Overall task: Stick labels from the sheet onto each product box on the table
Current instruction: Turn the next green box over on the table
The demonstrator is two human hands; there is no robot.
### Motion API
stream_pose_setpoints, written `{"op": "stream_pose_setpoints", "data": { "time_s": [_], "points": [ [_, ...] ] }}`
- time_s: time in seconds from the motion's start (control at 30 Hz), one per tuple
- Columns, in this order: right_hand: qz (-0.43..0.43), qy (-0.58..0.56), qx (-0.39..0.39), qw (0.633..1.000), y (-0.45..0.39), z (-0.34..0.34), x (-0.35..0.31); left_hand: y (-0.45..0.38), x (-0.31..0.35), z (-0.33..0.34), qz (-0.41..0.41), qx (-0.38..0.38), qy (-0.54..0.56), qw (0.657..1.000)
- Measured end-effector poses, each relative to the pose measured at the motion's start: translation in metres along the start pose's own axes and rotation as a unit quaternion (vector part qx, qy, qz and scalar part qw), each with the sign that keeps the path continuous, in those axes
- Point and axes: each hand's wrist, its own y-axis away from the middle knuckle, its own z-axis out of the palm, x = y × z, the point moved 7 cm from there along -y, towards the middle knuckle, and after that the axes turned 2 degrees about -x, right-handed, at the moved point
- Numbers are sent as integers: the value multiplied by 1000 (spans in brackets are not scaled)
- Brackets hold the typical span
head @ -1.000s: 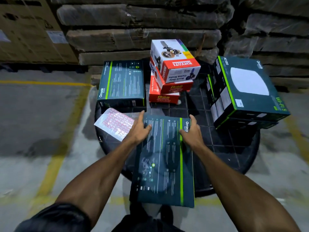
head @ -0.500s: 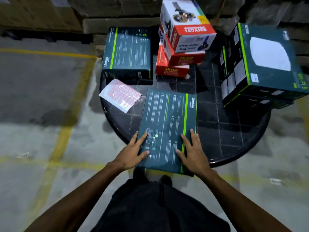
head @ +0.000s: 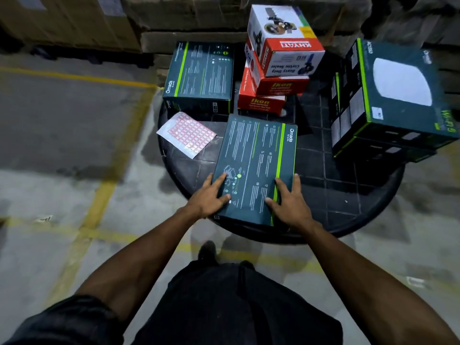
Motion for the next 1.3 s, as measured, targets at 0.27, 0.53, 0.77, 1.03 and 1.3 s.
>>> {"op": "stream_pose_setpoints", "data": {
  "time_s": [0.27,0.53,0.77,1.03,1.3],
  "points": [
    [-31,42,-53,997,47,30,13,21,-29,30,47,-24,27,998],
    [-37,-3,19,999,47,11,11,30,-11,11,61,43,11,997],
    [-71,-112,189,973,48,-63,-16,54,42,-77,95,203,26,974],
    [-79,-148,265,950,39,-124,-45,44,82,-138,68,277,-13,958],
    [-76,-153,264,949,42,-137,-52,44,88,-144,57,266,4,962]
  ]
}}
